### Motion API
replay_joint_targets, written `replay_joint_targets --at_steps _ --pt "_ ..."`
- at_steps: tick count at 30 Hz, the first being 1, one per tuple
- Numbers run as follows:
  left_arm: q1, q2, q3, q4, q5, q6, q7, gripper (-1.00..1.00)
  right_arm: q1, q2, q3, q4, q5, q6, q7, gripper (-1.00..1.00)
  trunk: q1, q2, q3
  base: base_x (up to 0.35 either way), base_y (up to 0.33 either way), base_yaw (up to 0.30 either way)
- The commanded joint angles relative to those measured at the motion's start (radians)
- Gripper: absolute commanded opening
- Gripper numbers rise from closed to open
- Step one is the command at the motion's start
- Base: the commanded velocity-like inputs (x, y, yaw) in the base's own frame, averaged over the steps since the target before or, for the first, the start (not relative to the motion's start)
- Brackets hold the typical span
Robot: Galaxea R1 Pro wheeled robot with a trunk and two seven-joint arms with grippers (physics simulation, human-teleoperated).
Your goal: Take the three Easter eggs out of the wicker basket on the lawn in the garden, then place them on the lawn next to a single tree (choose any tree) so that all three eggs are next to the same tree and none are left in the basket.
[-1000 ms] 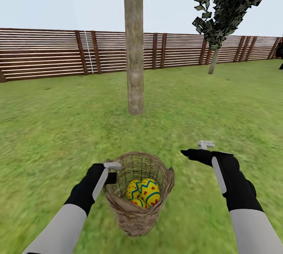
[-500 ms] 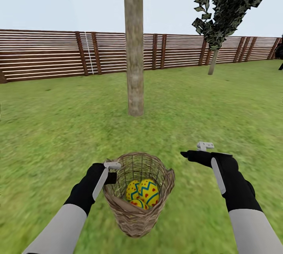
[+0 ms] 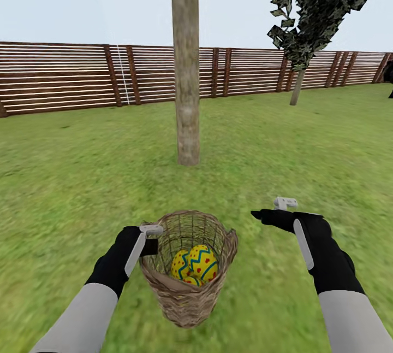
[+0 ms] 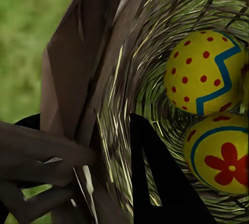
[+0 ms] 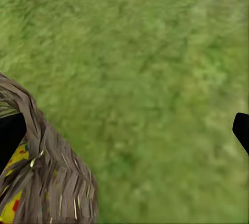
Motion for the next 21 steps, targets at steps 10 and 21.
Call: replay_joint_targets --at_steps 10,21 --pt "-0.001 0.000 0.001 -0.001 0.025 0.001 0.010 -1.00 -0.001 0.000 0.000 -0.001 -0.004 0.005 0.001 1.00 0.000 0.000 -0.001 0.331 0.000 0.000" --pt "-0.001 0.000 0.001 -0.007 0.025 0.001 0.010 -1.00 -0.001 -0.002 -0.001 -0.002 -0.004 0.005 0.003 1.00 0.000 0.000 -0.001 0.330 0.000 0.000"
